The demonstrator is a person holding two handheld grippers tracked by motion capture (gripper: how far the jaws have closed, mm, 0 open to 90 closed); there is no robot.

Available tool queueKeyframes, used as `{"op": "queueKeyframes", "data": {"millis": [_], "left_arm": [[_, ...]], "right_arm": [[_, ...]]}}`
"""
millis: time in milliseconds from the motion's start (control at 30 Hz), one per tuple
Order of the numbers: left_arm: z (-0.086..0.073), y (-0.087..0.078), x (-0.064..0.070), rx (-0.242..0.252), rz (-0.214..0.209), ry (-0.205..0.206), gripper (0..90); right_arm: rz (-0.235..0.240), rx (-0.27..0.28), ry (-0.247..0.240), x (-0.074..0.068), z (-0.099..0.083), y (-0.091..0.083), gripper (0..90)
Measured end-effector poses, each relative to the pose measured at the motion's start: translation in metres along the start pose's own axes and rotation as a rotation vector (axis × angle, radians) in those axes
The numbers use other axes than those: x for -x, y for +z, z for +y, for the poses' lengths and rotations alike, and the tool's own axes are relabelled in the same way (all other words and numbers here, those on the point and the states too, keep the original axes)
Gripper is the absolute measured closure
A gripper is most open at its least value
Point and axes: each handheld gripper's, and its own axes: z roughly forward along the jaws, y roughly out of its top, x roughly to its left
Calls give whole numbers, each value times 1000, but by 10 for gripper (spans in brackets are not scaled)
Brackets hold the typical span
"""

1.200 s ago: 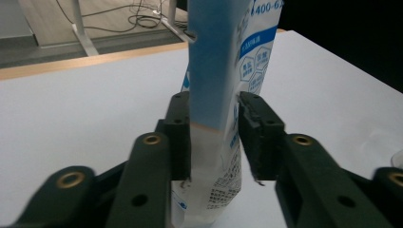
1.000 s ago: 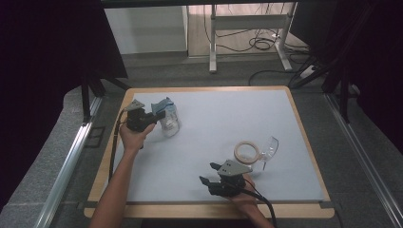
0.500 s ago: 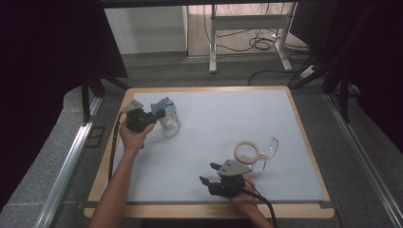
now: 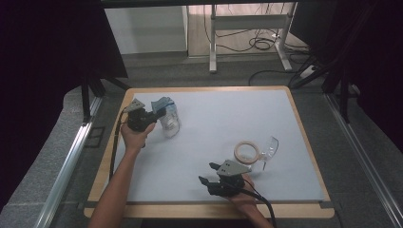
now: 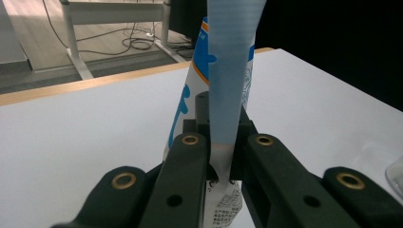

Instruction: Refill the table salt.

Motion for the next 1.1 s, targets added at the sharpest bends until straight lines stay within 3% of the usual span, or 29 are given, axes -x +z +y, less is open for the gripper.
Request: {"op": "queueKeyframes", "data": {"millis": [267, 633, 800, 1100], "left_arm": [[12, -3, 15, -3, -3, 34, 898], [17, -19, 33, 5, -55, 42, 899], [13, -25, 37, 3, -94, 21, 900], [5, -32, 44, -1, -112, 14, 899]], "right_arm": [[0, 2, -2, -1, 0, -1, 378], [-3, -1, -7, -3, 0, 0, 373], [2, -9, 0, -3, -2, 3, 372], [4, -13, -7, -6, -1, 7, 369]]}}
